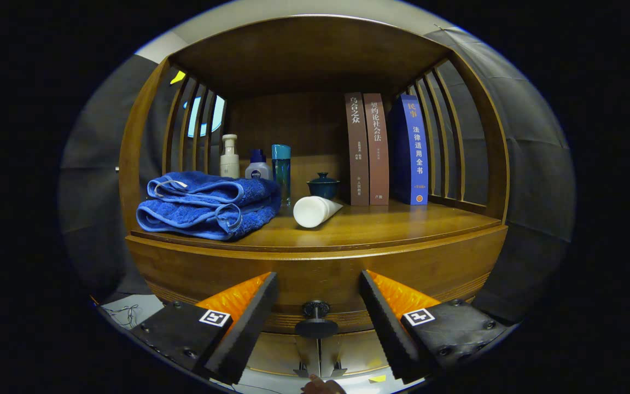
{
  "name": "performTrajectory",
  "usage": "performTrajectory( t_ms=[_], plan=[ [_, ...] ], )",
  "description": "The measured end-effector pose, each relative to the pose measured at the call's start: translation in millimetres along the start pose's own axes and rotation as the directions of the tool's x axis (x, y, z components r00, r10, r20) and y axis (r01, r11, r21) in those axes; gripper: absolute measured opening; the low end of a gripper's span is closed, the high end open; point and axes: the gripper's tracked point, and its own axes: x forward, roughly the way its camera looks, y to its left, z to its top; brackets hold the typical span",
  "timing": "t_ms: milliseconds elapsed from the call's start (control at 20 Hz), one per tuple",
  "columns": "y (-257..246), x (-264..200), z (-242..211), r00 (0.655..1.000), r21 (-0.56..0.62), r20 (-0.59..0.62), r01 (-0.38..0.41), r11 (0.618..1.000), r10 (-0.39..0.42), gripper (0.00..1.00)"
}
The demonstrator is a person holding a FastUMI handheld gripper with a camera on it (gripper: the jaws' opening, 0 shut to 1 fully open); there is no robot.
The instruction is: Pull open the drawer, take out the items inside it, and place them on the countertop above the cabinet.
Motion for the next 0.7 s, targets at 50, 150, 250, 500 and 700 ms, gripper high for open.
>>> performTrajectory(
  t_ms=[50, 150, 250, 500, 700],
  plan=[
    [-1.1, -0.7, -3.3, 1.0, 0.004, -0.018, 0.003, 1.0, -0.003, 0.99],
    [-5.5, -3.2, -3.1, 0.999, 0.031, -0.033, 0.014, 0.999, -0.013, 0.99],
    [-8.5, -8.9, 2.0, 1.0, 0.052, -0.024, 0.019, 0.998, -0.018, 0.99],
    [-1.0, -32.0, 36.4, 0.999, -0.002, 0.032, -0.001, 1.0, 0.001, 1.0],
    [5.8, -61.5, 86.4, 0.994, -0.046, 0.107, -0.019, 0.999, 0.024, 1.0]
  ],
)
